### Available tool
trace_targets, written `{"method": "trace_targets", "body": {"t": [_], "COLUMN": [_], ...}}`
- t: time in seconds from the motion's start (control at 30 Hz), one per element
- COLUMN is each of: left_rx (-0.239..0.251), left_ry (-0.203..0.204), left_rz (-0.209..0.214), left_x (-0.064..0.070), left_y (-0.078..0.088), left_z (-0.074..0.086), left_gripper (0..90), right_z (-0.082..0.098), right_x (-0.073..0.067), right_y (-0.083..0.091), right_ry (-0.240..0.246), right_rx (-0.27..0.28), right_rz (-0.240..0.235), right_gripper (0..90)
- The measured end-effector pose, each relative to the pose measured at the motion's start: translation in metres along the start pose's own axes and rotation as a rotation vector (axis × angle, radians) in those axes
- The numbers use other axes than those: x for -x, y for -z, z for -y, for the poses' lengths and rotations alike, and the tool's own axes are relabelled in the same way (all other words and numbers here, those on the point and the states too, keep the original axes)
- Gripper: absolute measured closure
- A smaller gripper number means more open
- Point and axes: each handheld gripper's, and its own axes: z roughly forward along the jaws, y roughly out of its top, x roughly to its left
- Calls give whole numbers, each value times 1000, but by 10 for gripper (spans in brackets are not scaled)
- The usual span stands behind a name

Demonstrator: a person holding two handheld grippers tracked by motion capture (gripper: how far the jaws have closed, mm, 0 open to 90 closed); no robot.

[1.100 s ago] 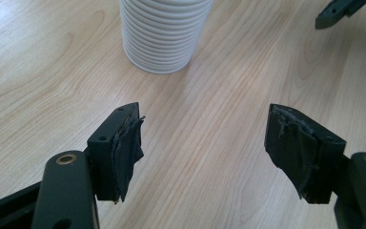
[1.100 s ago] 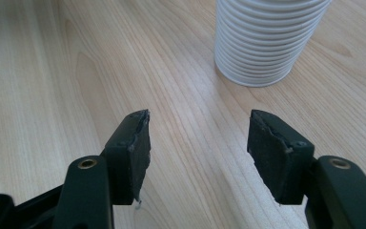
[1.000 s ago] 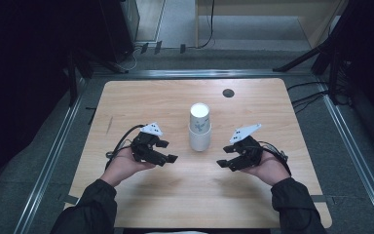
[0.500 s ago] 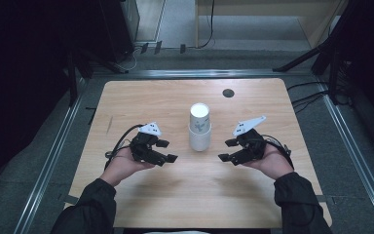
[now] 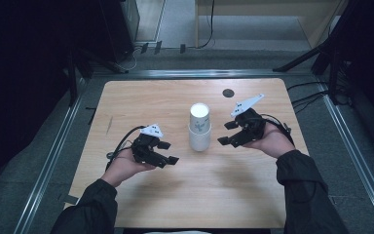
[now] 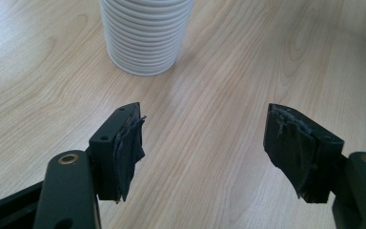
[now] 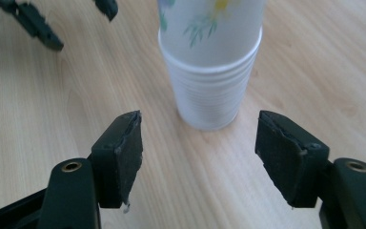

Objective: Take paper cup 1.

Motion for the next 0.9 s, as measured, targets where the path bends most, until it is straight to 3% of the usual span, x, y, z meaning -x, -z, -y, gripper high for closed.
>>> {"method": "trace_targets", "body": {"t": [0.13,0.27,0.37,0.73,0.9], "left_rx": [3,-5,-7,0,4], "left_ry": [-2,-2,-6,0,1], "left_rz": [-1,-5,-4,0,3], "left_x": [0,-1,-1,-1,-1], "left_y": [1,1,1,2,3], "left_z": [0,1,1,2,2], "left_gripper": [294,293,293,286,286], "right_z": [-16,-32,-43,-82,-95], "right_x": [5,9,10,8,5], "right_y": [-2,-7,-8,-18,-25], "right_ry": [17,21,43,109,118], "right_rx": [-7,-66,-78,-134,-135], "right_rz": [-15,-20,-22,-31,-33], "right_gripper": [328,313,295,240,238]}}
